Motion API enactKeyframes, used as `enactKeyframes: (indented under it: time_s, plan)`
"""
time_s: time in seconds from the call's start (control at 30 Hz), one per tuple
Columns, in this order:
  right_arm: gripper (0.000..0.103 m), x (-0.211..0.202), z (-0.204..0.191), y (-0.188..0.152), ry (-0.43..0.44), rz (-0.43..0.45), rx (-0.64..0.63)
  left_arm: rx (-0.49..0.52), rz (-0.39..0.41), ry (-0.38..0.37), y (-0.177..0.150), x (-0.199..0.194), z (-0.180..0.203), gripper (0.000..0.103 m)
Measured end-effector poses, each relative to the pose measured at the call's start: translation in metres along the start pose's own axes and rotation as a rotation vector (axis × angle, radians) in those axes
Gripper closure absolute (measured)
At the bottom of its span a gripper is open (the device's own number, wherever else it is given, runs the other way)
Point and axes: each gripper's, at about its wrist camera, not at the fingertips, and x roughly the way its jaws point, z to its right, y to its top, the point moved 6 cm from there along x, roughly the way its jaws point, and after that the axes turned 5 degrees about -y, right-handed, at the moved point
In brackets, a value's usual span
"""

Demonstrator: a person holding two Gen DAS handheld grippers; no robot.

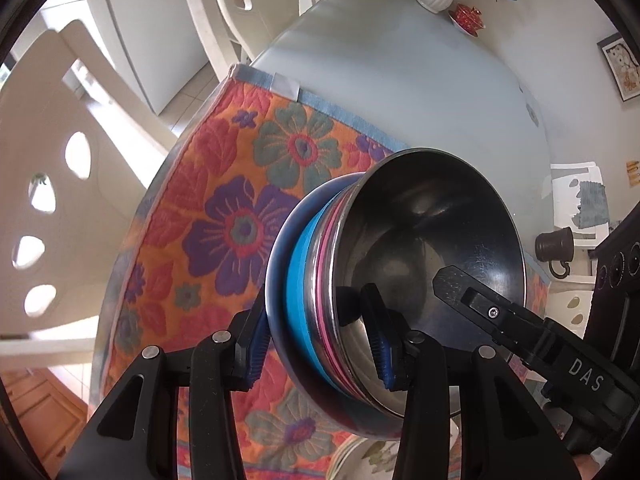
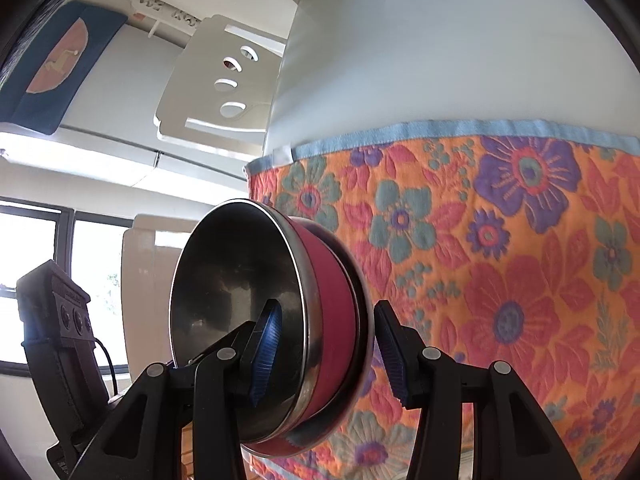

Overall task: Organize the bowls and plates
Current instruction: 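Carry the nested bowl stack with both grippers over the hexagonal plate stack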

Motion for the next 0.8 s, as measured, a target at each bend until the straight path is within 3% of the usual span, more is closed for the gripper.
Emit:
enactKeyframes:
  time_s: [0.23, 0.43, 0.8]
  plan:
    - [0.056, -0.018, 0.009, -0.032, -0.021, 0.004, 0.001, -0.008, -0.011, -0.013, -0.035, -0.007, 0.005, 0.062]
    - [0.056, -0.034, 0.017, -0.065, -0.055, 0.028, 0.023, 0.047, -0.026, -0.02, -0.058, -0.016, 0.012, 0.062]
    - [0.056, -0.052, 0.042, -0.125, -0.074, 0.066, 0.176, 0.128, -0.081, -0.035, -0.111, -0.019, 0.011, 0.063]
